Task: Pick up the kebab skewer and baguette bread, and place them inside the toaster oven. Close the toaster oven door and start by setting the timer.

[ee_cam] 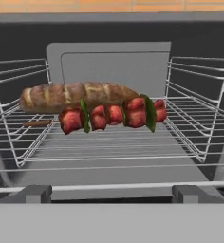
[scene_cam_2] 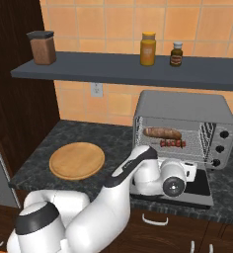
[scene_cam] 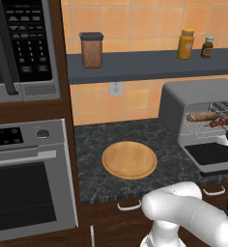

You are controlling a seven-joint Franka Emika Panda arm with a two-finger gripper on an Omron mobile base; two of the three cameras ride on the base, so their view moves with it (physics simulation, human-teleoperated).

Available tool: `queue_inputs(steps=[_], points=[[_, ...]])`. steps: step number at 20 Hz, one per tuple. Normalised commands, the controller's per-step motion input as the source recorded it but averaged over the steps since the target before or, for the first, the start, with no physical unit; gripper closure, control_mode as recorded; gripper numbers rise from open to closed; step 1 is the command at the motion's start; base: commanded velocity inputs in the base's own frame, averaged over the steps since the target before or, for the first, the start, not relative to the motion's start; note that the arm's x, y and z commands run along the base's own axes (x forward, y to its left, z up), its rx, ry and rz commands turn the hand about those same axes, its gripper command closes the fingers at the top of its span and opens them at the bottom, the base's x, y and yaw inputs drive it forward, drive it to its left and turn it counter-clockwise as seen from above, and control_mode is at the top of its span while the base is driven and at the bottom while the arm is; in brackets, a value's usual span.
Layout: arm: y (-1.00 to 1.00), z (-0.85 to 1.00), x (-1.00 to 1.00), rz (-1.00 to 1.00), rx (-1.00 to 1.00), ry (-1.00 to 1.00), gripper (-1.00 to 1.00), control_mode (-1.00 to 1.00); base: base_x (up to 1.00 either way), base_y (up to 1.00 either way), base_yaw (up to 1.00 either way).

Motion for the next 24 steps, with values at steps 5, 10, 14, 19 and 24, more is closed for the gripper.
queue_inputs(steps=[5,10,14,19,24], points=[[0.00,0.00,0.18,0.00,0.00,-0.01,-1.00,-1.00,0.00,0.00,0.00],[0.00,0.00,0.28,0.00,0.00,0.00,-1.00,-1.00,0.00,0.00,0.00],[0.00,0.00,0.30,0.00,0.00,0.00,-1.00,-1.00,0.00,0.00,0.00],[0.00,0.00,0.29,0.00,0.00,0.00,-1.00,-1.00,0.00,0.00,0.00],[0.00,0.00,0.29,0.00,0.00,0.00,-1.00,-1.00,0.00,0.00,0.00]])
